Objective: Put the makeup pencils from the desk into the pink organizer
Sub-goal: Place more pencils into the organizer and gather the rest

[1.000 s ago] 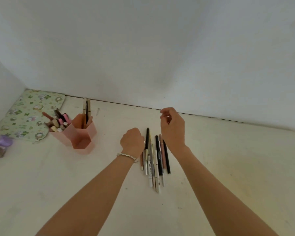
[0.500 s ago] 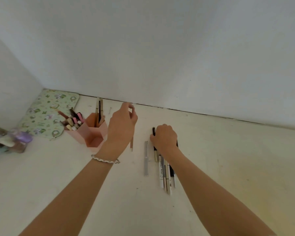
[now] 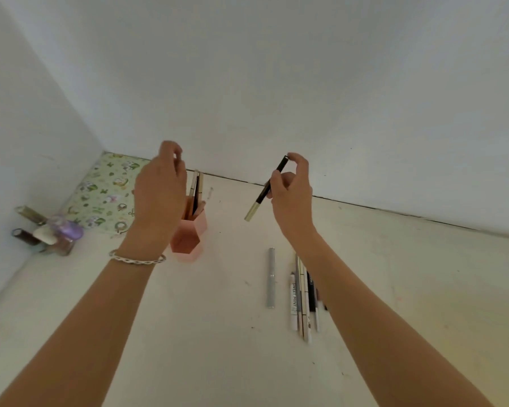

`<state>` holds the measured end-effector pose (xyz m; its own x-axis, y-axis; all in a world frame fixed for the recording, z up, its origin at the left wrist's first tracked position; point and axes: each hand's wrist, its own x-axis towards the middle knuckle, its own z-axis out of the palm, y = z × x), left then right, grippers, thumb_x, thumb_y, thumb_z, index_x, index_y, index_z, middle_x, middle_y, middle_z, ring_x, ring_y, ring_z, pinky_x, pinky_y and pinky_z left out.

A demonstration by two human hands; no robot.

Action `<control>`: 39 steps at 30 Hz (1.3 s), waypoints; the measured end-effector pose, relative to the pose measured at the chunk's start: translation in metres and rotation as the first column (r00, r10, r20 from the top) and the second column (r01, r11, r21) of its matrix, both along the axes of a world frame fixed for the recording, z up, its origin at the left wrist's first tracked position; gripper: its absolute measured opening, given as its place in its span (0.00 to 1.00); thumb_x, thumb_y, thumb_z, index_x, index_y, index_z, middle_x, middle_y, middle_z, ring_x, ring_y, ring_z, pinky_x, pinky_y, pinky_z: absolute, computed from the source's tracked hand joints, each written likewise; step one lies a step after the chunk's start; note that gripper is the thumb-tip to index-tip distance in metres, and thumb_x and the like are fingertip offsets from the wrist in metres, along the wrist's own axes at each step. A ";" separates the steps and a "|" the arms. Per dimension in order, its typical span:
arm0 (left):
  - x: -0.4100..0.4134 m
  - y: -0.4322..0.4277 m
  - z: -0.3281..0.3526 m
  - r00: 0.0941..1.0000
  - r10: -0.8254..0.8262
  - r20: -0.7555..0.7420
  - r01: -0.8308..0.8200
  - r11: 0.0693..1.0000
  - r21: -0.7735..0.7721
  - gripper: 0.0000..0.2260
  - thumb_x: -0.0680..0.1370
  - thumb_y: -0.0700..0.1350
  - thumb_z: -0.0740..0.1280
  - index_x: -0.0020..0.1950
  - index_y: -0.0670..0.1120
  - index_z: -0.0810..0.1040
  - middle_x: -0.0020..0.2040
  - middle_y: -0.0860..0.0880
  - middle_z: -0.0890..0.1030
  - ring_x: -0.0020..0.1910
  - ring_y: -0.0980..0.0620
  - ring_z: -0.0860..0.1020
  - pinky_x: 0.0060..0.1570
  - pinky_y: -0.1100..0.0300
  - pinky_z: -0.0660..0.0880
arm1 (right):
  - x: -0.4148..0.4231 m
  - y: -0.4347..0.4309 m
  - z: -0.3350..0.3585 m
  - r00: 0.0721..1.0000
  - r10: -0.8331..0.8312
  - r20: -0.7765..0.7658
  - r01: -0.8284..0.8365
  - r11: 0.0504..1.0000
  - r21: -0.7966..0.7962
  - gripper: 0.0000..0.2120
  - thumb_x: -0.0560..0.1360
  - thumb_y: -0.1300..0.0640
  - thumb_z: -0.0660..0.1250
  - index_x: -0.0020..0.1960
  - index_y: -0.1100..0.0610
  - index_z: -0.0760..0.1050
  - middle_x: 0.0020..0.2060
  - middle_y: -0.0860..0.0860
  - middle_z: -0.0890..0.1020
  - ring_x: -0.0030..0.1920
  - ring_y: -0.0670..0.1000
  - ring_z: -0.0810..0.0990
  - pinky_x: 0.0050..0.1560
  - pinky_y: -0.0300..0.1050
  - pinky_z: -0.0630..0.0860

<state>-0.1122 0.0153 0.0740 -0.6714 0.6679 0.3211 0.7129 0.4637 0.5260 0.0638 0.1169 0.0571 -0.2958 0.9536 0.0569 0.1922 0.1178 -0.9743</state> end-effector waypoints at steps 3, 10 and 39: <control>-0.005 -0.003 -0.004 0.995 -0.004 -0.098 -0.015 0.981 -0.192 0.10 0.79 0.44 0.64 0.60 0.45 0.78 0.55 0.42 0.81 0.59 0.40 0.76 0.57 0.45 0.73 | -0.008 -0.016 0.001 1.000 0.028 -0.013 -0.026 0.995 0.098 0.18 0.82 0.60 0.58 0.69 0.50 0.61 0.38 0.62 0.80 0.35 0.58 0.77 0.36 0.43 0.75; -0.010 -0.028 0.034 0.996 0.093 -0.004 -0.092 0.990 0.108 0.16 0.77 0.41 0.61 0.65 0.47 0.74 0.58 0.47 0.80 0.59 0.45 0.75 0.58 0.51 0.70 | -0.059 -0.054 0.011 0.989 0.140 0.040 -0.144 0.904 0.402 0.15 0.81 0.59 0.62 0.65 0.50 0.63 0.46 0.53 0.82 0.46 0.51 0.81 0.49 0.43 0.77; 0.182 0.035 -0.103 0.919 -0.060 0.390 0.278 0.800 -0.531 0.08 0.80 0.45 0.62 0.53 0.42 0.76 0.50 0.45 0.81 0.47 0.45 0.80 0.40 0.57 0.72 | 0.089 0.014 -0.056 0.846 -0.012 0.534 -0.008 0.999 0.036 0.12 0.77 0.64 0.59 0.56 0.55 0.75 0.34 0.47 0.76 0.31 0.47 0.75 0.38 0.44 0.74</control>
<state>0.0693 0.0503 -0.0289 -0.5211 0.7664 -0.3755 0.6364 0.6421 0.4275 0.1527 0.1308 0.0014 -0.2886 0.9545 -0.0750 0.6816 0.1498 -0.7162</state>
